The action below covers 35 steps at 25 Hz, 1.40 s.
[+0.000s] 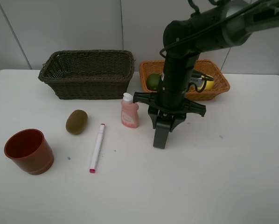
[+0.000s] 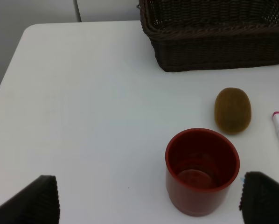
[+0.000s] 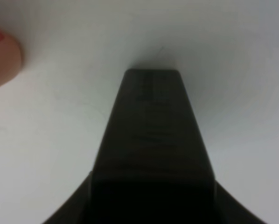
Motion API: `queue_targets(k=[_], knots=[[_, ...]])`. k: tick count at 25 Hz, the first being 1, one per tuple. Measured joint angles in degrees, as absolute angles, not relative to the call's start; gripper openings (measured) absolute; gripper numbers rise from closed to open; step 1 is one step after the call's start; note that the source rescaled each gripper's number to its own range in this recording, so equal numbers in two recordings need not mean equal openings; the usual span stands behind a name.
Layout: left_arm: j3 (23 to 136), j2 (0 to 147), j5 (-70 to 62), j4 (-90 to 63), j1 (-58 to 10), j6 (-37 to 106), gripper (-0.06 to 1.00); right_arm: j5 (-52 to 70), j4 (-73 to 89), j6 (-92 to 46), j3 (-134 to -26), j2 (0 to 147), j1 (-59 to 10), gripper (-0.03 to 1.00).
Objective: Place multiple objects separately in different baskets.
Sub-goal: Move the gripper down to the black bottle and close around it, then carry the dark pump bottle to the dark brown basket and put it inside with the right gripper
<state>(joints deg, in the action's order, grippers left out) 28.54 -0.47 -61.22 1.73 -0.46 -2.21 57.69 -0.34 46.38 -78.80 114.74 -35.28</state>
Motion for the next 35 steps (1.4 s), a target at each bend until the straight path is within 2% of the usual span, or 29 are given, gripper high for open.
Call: queue_targets(k=[10, 22, 28, 35], knots=[[28.54, -0.47, -61.22, 1.73, -0.46, -2.21, 1.00, 61.14, -0.52, 44.46, -78.69, 113.25, -35.34, 0.04], [28.54, -0.47, -61.22, 1.73, -0.46, -2.21, 1.00, 68.17, -4.39, 32.58, -78.69, 93.72, -35.34, 0.04], [28.54, -0.47, -61.22, 1.73, -0.46, -2.21, 1.00, 62.83, -10.18, 24.00, -82.08, 90.01, -35.34, 0.04], [28.54, -0.47, -61.22, 1.73, -0.46, -2.21, 1.00, 45.46, -10.80, 18.60, -83.58, 90.13, -35.34, 0.03]])
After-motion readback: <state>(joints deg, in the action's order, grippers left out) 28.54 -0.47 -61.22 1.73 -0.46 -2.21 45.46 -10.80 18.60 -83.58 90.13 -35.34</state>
